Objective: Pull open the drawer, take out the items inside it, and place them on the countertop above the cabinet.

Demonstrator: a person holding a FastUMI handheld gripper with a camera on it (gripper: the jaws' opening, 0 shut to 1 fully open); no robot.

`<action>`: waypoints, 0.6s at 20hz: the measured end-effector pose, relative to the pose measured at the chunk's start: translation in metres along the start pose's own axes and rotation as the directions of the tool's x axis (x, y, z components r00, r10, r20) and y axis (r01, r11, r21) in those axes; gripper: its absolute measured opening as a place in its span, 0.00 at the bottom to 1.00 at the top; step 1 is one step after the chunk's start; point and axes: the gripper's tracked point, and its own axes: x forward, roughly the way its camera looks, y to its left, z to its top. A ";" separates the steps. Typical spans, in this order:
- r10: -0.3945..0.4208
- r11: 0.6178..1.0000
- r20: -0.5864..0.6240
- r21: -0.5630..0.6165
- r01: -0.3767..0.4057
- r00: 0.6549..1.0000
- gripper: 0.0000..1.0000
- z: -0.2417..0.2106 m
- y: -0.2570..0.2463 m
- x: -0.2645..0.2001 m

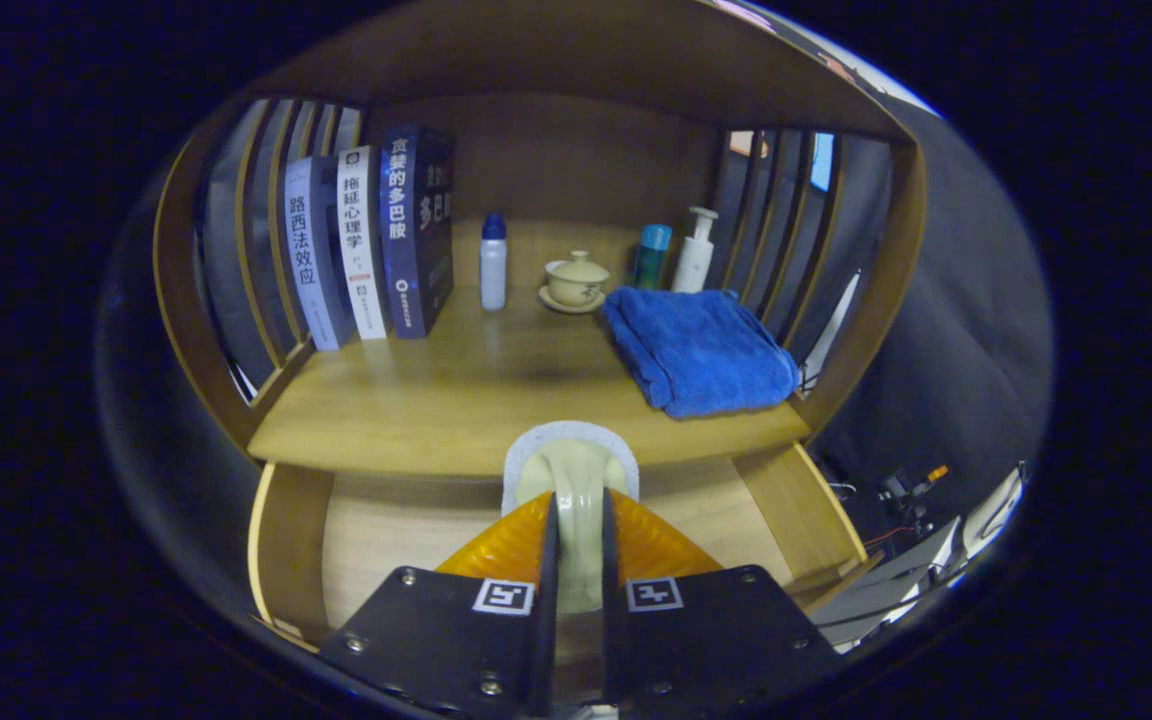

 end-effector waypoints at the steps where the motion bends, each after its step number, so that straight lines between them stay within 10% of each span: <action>1: 0.008 1.000 0.008 0.000 -0.008 1.000 0.19 0.007 0.003 0.006; 12: 0.068 0.998 0.012 -0.004 -0.068 0.998 0.19 0.041 0.027 0.077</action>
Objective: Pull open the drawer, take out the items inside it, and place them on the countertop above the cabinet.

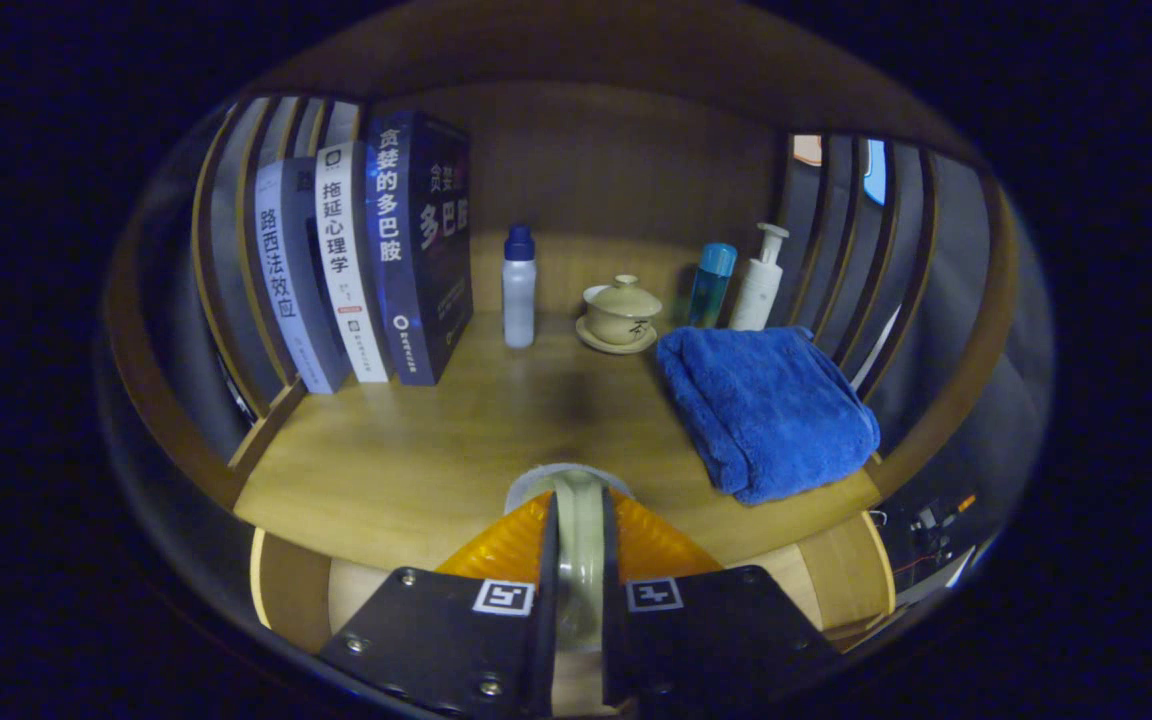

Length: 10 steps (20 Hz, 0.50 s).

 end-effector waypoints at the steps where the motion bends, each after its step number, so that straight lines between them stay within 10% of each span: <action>1: -0.001 1.000 0.002 0.009 0.001 1.000 0.19 0.002 0.000 0.005; 10: 0.077 0.995 0.077 0.054 -0.082 0.994 0.19 0.026 0.007 0.037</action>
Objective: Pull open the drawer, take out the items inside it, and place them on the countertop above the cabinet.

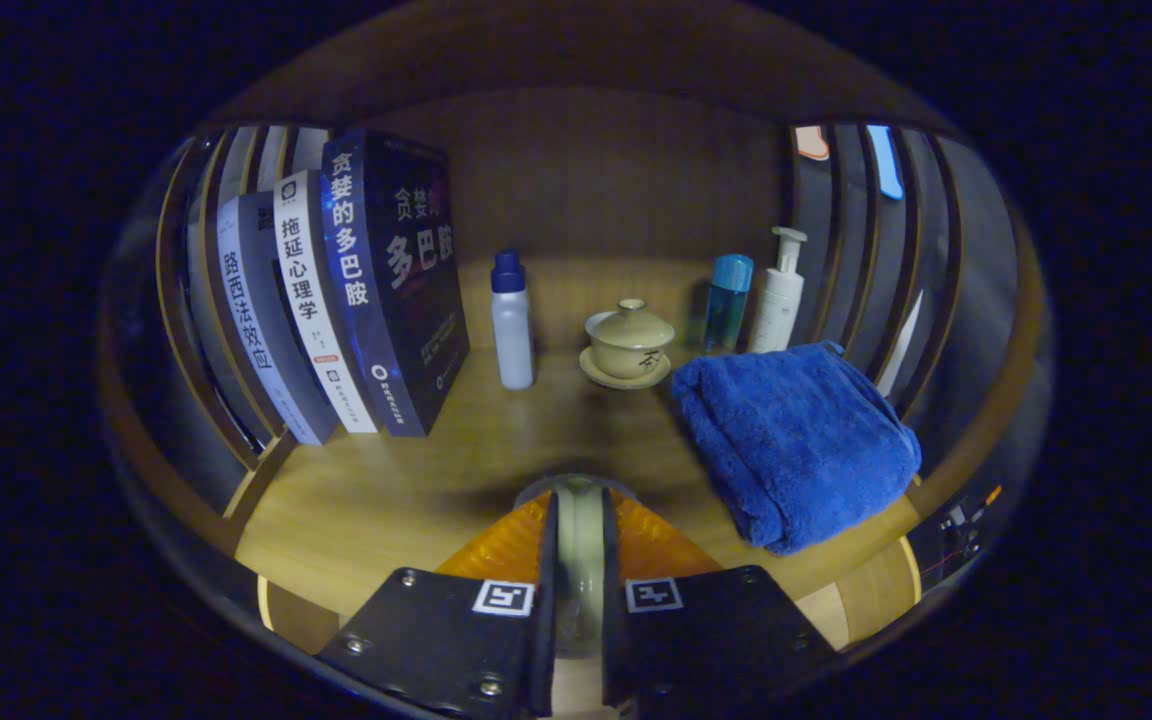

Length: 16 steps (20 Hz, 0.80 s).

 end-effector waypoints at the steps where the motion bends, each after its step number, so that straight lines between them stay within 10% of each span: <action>1: 0.011 1.000 0.003 0.001 -0.011 1.000 0.19 0.001 0.000 0.002; 5: 0.007 1.000 0.007 -0.004 -0.007 1.000 0.27 0.001 -0.003 0.001; 13: 0.026 1.000 0.056 -0.015 -0.025 0.998 0.92 0.003 0.003 -0.024; 16: 0.037 0.999 0.131 -0.012 -0.036 0.991 0.93 0.005 0.003 -0.050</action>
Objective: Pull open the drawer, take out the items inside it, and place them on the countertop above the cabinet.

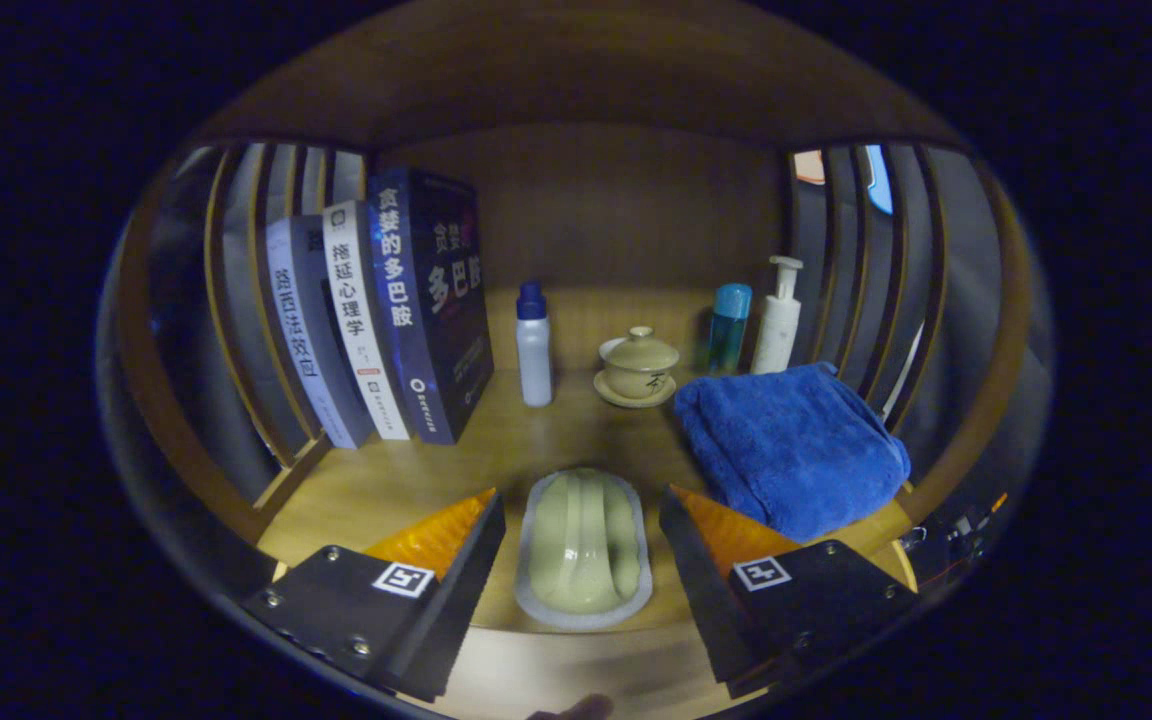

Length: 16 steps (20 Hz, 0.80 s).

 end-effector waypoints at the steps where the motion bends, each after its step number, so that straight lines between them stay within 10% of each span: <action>1: -0.003 1.000 0.038 0.002 0.003 0.999 0.93 0.003 -0.002 -0.010; 16: -0.123 0.992 0.333 0.071 0.105 0.935 0.93 -0.051 -0.030 -0.187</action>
